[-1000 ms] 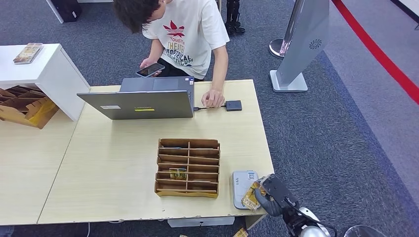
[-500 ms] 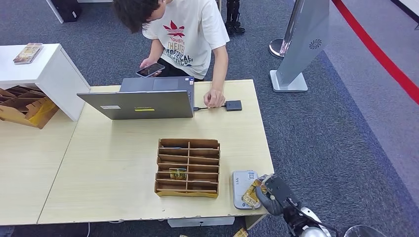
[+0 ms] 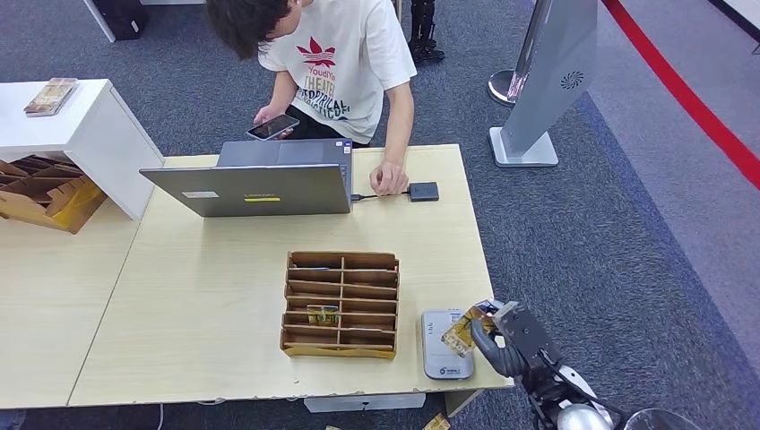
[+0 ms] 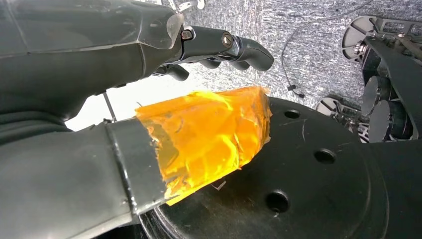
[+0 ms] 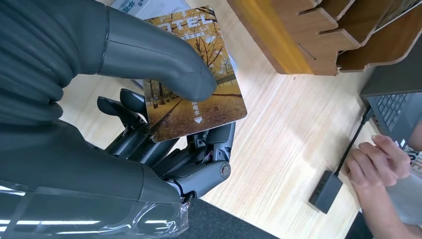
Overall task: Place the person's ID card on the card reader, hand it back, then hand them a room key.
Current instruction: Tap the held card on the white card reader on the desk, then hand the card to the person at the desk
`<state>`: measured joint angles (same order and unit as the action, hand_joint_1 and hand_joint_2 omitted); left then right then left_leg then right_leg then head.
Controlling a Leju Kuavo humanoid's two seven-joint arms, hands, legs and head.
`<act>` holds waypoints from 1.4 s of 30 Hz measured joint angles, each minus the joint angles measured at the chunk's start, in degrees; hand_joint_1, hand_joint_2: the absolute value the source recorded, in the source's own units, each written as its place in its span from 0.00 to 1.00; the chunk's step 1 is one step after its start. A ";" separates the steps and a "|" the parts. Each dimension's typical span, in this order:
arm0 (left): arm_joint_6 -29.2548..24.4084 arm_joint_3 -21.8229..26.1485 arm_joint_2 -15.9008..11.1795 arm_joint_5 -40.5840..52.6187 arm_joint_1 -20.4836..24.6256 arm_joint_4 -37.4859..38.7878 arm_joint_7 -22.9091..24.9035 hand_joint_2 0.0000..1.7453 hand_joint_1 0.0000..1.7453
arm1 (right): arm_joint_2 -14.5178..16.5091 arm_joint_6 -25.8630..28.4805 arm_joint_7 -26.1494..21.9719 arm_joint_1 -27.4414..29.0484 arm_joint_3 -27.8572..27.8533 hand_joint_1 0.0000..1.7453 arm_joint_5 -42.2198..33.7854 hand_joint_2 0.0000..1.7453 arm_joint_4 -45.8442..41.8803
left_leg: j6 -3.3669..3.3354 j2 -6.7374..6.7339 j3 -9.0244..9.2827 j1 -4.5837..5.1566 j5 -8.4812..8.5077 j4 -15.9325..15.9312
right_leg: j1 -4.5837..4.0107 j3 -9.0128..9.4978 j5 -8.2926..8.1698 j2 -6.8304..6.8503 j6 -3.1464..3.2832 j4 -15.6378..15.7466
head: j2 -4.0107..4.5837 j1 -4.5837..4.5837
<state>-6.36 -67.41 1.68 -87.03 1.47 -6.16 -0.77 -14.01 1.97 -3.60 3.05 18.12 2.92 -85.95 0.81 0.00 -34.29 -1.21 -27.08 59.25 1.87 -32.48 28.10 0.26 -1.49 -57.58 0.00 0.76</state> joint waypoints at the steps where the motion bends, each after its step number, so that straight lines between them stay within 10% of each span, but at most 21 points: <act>1: 0.00 -0.01 0.00 0.00 0.01 0.00 -0.01 0.00 0.00 | 0.15 -0.19 -0.04 -0.05 0.01 1.00 -0.01 1.00 0.00 | 0.00 0.00 0.00 0.00 0.00 0.00 | 0.00 0.00 0.00 0.00 0.00 0.00 | 0.00 0.00; 42: -0.09 -1.52 -0.02 0.26 0.74 0.00 0.98 0.00 0.00 | 6.80 0.78 0.71 -6.29 2.56 1.00 5.53 1.00 9.82 | 0.00 0.00 0.02 0.00 0.01 0.00 | 0.00 0.00 0.00 0.00 0.00 -0.01 | 0.00 0.00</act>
<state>-6.45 -68.94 1.66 -86.78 2.21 -6.16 0.22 -7.21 2.75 -2.89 -3.23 20.68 8.45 -76.13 0.81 0.00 -34.27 -1.22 -27.08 59.25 1.87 -32.47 28.10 0.26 -1.49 -57.59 0.00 0.76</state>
